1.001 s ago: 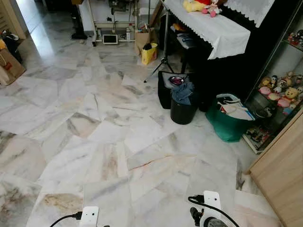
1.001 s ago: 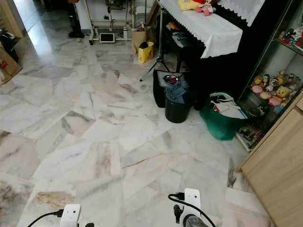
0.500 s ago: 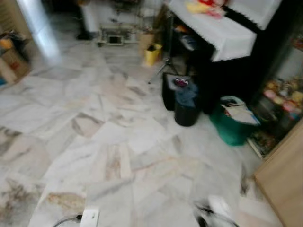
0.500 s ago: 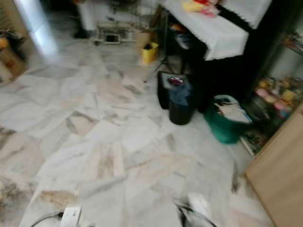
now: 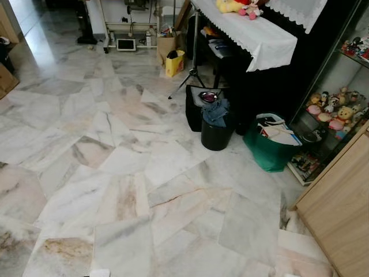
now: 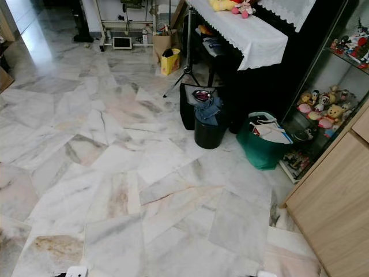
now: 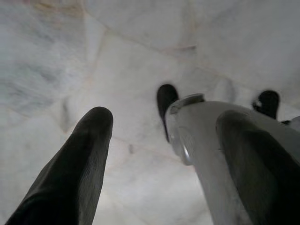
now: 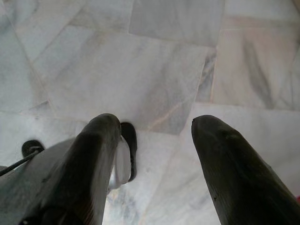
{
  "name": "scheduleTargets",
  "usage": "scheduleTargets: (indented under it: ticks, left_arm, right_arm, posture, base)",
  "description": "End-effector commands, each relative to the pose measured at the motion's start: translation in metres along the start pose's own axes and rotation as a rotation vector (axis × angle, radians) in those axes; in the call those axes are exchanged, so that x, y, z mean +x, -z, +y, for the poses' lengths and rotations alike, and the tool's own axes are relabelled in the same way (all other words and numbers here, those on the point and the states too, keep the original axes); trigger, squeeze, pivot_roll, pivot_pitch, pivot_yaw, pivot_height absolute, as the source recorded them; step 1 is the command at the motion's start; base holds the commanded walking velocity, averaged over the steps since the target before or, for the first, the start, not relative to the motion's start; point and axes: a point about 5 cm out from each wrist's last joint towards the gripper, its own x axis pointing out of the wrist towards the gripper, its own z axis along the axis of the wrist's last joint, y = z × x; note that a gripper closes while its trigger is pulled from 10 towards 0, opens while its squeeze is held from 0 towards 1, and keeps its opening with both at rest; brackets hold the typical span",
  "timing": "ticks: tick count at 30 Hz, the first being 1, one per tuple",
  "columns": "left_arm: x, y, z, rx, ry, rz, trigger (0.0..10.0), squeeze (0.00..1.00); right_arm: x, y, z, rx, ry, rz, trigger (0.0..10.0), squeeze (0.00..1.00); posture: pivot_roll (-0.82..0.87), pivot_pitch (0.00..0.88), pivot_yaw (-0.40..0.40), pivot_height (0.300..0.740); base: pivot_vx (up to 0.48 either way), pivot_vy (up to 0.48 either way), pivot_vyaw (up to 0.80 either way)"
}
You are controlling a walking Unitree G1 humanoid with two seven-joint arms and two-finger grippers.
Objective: Hang keys on a hook
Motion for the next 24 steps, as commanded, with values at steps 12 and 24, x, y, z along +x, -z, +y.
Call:
scheduleTargets:
  ticks: [12, 24]
  left_arm:
    - [0.001, -0.011, 0.01, 0.074, -0.039, -0.019, 10.0, 0.0]
    - [0.002, -0.011, -0.002, 0.003, -0.014, -0.026, 10.0, 0.0]
  right_arm:
    - [0.004, -0.006, 0.012, 0.051, -0.03, -0.023, 10.0, 0.0]
    - [0.005, -0.007, 0.011, 0.017, -0.048, -0.004, 10.0, 0.0]
  posture:
    - [-0.03, 0.0, -0.049, 0.74]
    - [-0.02, 0.0, -0.062, 0.74]
  base:
    - [0.0, 0.0, -0.39]
    - [0.0, 0.0, -0.79]
